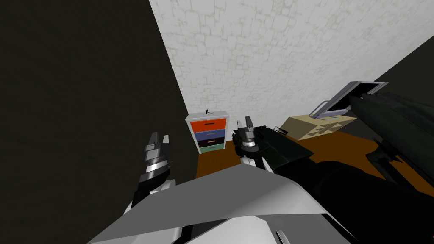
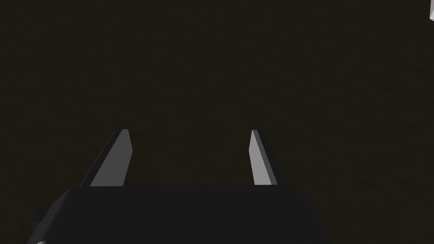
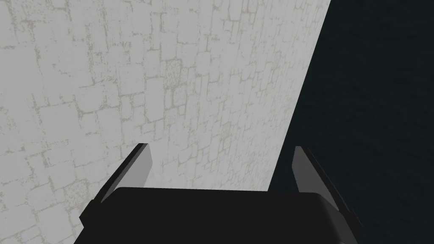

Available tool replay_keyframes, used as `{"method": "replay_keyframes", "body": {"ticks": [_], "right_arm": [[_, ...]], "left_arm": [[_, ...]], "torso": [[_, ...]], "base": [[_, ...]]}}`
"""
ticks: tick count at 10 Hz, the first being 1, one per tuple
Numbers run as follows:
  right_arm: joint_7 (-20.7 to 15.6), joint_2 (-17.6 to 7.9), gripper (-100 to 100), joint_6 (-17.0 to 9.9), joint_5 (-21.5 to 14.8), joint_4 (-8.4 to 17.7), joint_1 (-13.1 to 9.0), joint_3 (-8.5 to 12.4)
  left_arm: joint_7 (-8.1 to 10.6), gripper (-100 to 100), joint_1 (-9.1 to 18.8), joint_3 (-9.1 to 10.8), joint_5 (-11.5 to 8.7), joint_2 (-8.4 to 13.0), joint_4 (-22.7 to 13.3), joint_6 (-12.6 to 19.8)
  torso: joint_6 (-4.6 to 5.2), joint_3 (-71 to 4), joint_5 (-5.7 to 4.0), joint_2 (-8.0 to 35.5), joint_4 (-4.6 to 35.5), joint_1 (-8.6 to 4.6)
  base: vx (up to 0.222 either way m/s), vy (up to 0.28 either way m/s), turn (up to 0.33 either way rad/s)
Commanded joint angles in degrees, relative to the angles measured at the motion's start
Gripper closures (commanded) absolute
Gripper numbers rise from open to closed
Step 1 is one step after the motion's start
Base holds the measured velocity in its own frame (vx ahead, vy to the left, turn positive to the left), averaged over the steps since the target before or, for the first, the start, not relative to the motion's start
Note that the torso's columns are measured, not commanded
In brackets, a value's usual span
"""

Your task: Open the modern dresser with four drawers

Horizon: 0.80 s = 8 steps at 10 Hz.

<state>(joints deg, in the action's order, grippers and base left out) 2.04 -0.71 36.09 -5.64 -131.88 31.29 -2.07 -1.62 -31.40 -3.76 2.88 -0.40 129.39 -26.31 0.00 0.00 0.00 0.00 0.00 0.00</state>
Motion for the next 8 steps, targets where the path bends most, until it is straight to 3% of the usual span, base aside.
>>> {"method": "replay_keyframes", "body": {"ticks": [1, 8], "right_arm": [[0.00, 0.00, 0, 0.00, 0.00, 0.00, 0.00, 0.00], [0.00, 0.00, 0, 0.00, 0.00, -0.02, 0.00, 0.00]], "left_arm": [[0.00, 0, 0.00, 0.00, 0.00, 0.00, 0.00, 0.00], [0.00, 0, 0.00, 0.00, 0.00, 0.00, 0.02, -0.01]], "torso": [[0.00, -4.67, 0.00, 2.32, 2.35, 0.00], [0.00, -62.27, 0.00, 31.16, 31.14, 0.00]], "base": [[0.000, 0.000, 0.000], [0.000, 0.000, 0.000]]}}
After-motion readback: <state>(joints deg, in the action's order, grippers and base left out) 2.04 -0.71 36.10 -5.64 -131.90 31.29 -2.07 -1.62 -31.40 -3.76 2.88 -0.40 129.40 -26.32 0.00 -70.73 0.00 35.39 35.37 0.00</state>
